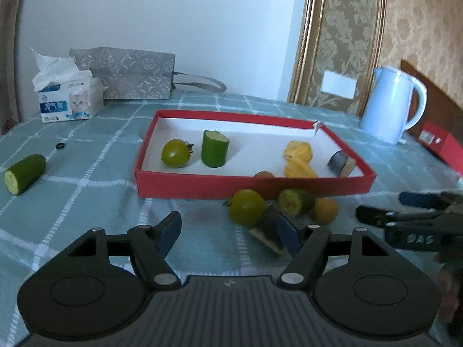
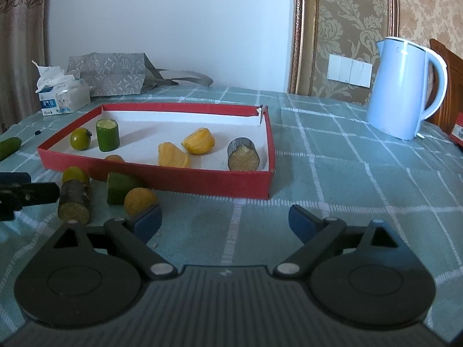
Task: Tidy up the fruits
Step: 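Grasp the dark eggplant chunk beside the tray with the left tool, then lift the eggplant chunk with the left tool while the right tool moves to the yellow potato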
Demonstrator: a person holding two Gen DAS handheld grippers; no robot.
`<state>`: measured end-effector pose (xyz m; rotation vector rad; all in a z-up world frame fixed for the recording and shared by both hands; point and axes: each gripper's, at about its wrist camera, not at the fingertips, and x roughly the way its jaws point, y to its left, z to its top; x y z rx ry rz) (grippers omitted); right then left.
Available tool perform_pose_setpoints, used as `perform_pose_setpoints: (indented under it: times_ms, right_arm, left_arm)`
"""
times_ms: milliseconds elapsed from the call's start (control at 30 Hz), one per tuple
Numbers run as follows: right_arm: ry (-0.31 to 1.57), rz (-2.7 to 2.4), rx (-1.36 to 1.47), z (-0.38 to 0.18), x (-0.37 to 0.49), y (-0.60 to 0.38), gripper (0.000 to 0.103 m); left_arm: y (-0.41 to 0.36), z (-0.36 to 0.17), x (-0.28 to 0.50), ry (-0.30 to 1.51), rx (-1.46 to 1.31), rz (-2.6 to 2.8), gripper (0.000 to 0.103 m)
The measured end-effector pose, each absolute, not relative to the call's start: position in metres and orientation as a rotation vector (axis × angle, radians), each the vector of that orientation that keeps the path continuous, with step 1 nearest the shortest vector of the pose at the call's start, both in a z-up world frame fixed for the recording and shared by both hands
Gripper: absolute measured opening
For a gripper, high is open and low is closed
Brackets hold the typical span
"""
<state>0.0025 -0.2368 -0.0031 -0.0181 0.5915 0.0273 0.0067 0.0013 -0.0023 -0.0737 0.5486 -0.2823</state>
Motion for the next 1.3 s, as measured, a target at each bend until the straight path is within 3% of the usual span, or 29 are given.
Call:
perform_pose_setpoints:
  times_ms: [600,833,1000,1300]
  right_arm:
    - [0.595,0.018,0.002,-0.002,0.004,-0.241,0.099]
    - [0.590,0.017,0.016,-0.001,0.004,-0.243,0.100]
    - [0.590,0.015,0.024,0.000,0.003,-0.244,0.102]
    - [0.586,0.013,0.026,0.000,0.003,-0.246,0.103]
  left_arm:
    - [-0.038,-0.007,0.016,0.607,-0.026,-0.337,0.074]
    - [-0.047,-0.011,0.020,0.624,0.002,-0.347,0.067]
    - [-0.055,-0.015,0.023,0.632,0.058,-0.325,0.047]
    - [-0.059,-0.017,0.020,0.608,0.110,-0.307,0.045]
